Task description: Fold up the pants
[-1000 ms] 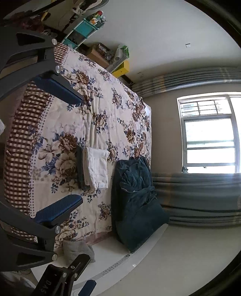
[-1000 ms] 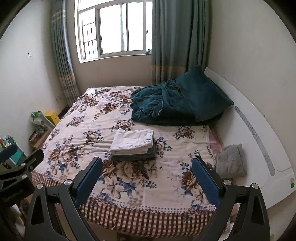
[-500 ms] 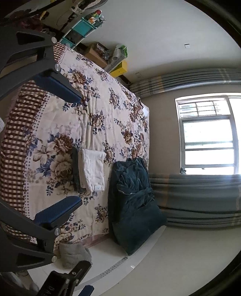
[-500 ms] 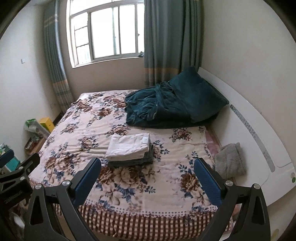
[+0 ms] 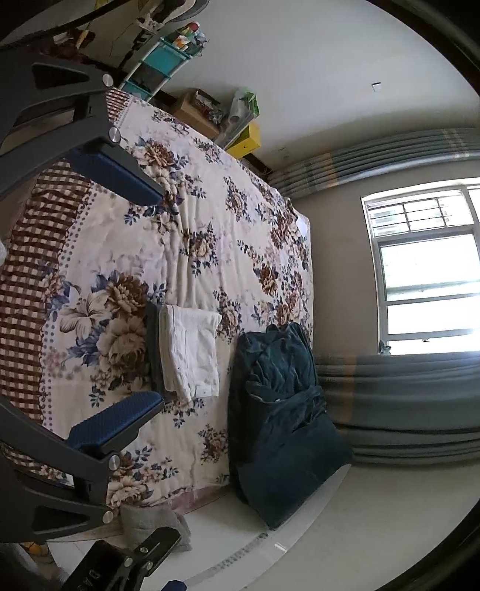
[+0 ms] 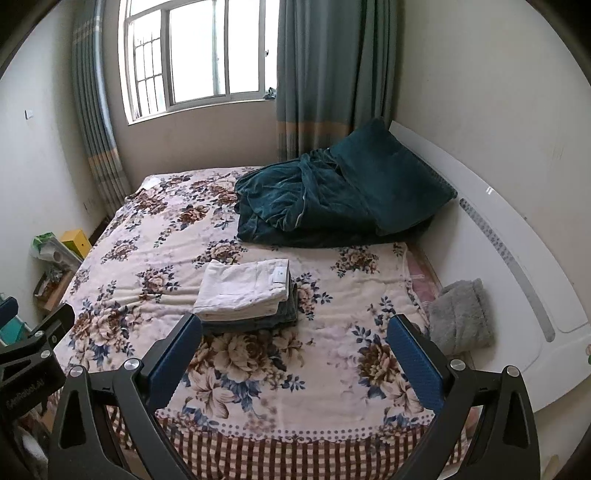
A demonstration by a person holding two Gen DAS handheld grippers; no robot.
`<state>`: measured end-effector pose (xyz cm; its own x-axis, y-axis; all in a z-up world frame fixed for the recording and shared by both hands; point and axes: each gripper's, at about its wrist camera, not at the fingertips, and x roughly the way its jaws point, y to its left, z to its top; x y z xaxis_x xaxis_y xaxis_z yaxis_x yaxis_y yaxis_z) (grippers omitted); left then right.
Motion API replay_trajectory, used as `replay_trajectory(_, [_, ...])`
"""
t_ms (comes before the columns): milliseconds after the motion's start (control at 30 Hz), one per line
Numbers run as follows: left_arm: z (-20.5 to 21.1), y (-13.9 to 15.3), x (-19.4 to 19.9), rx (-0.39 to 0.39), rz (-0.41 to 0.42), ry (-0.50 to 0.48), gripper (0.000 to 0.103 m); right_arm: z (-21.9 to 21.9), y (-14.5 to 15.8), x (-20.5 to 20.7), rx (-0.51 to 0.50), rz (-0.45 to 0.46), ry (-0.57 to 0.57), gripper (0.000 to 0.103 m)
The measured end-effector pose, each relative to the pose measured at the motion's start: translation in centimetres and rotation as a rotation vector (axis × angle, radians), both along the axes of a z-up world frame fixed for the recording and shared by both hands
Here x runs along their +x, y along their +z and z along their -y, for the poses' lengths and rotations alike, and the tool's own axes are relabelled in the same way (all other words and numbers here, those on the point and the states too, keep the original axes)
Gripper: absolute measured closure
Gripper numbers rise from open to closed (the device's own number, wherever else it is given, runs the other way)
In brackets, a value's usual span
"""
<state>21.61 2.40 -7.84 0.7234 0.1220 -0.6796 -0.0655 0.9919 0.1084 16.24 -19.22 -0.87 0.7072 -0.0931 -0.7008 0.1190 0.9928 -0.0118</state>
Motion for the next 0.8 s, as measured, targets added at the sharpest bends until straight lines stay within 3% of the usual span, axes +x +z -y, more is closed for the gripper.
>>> replay_trajectory(800, [-0.6, 0.0, 0.5, 0.001, 0.001, 0.031, 0.000, -1.8, -1.4, 0.3, 0.005, 0.005, 0.011, 0.000])
